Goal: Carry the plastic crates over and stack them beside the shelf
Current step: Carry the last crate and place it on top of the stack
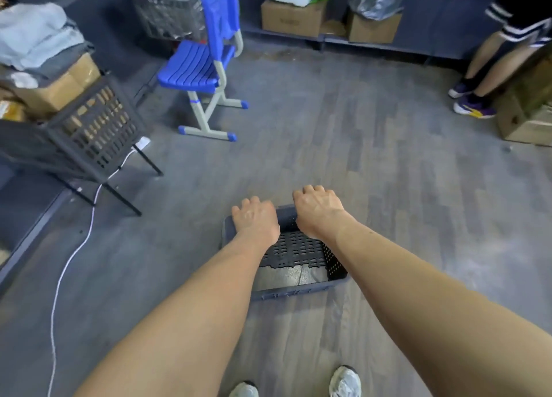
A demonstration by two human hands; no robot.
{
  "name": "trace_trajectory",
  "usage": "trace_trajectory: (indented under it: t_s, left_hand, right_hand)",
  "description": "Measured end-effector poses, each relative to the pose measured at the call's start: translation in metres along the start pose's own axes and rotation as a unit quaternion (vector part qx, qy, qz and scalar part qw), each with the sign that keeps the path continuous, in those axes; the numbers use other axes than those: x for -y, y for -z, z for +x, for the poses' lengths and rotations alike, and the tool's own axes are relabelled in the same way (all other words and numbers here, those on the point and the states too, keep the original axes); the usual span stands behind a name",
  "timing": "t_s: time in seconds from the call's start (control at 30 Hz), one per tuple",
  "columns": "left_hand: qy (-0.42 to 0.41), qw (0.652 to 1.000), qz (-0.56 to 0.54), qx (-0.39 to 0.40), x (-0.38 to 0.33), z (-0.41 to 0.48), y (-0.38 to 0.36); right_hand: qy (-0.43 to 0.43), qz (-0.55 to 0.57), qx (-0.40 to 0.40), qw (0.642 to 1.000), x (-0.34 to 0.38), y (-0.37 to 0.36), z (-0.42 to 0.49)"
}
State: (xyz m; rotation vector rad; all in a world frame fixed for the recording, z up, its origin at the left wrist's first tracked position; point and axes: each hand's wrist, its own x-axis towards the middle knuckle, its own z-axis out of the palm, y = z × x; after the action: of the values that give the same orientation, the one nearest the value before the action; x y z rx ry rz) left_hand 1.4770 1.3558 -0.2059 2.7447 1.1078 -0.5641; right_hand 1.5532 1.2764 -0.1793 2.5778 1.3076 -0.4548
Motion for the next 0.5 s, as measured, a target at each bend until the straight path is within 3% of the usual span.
trace_trajectory:
  t_s: [0.23,0.5]
  left_hand:
    - [0.141,0.985,-0.094,0.031,-0.027,0.026,-0.031]
    - [0.279,0.938,-0.189,0.082,-0.029,0.062,-0.058]
  right_hand:
    - [0.114,-0.037,0.039,0.992,-0.024,-0.028,0.047]
    - [0.193,-0.068,0.072,0.976,-0.024,-0.041,0.105]
